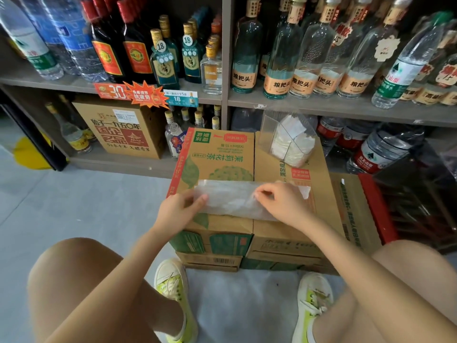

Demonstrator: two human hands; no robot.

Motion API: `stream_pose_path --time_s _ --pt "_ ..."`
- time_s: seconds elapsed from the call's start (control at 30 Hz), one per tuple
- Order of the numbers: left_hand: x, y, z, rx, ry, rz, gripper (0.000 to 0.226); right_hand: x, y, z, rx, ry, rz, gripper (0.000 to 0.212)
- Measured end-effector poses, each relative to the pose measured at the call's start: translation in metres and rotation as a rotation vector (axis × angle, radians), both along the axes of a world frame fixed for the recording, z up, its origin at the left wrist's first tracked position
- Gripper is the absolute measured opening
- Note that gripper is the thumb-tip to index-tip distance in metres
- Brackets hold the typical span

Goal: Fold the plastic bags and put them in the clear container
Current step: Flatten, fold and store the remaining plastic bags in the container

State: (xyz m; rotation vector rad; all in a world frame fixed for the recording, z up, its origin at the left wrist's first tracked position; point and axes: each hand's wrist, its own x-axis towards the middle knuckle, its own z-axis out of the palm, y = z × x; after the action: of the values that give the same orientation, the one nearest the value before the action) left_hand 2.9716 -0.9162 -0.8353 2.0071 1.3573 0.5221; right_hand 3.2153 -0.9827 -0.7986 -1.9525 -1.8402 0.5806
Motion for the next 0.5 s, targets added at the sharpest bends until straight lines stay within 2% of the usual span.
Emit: stream_pose_path --time_s 0.1,0.23,0.27,0.33,0.4,0.5 --pt "0.014 0.009 0.000 0.036 0.013 0.088 0.022 0.004 0.029 -0.003 -0.009 -0.130 -0.021 0.022" --pt "0.027 0.018 -0.003 0.043 0.070 0.207 0.041 0.006 0.049 -0.012 -0.071 -0.150 -0.037 0.020" --pt "0.029 0.017 -0.003 0.103 0.109 0.242 0.041 0.007 0.049 -0.015 -0.080 -0.150 -0.043 0.019" --pt "0.030 0.015 -0.003 0.355 0.211 0.278 0.037 0.010 0.049 -0.021 -0.073 -0.141 -0.056 0.019" --pt "0.036 0.009 -0.008 0.556 0.266 0.183 0.036 0.011 0.048 -0.025 -0.049 -0.137 -0.064 0.020" --pt "0.049 0.006 -0.018 0.572 0.252 -0.136 0.041 0.011 0.049 -0.027 -0.049 -0.133 -0.062 0.021"
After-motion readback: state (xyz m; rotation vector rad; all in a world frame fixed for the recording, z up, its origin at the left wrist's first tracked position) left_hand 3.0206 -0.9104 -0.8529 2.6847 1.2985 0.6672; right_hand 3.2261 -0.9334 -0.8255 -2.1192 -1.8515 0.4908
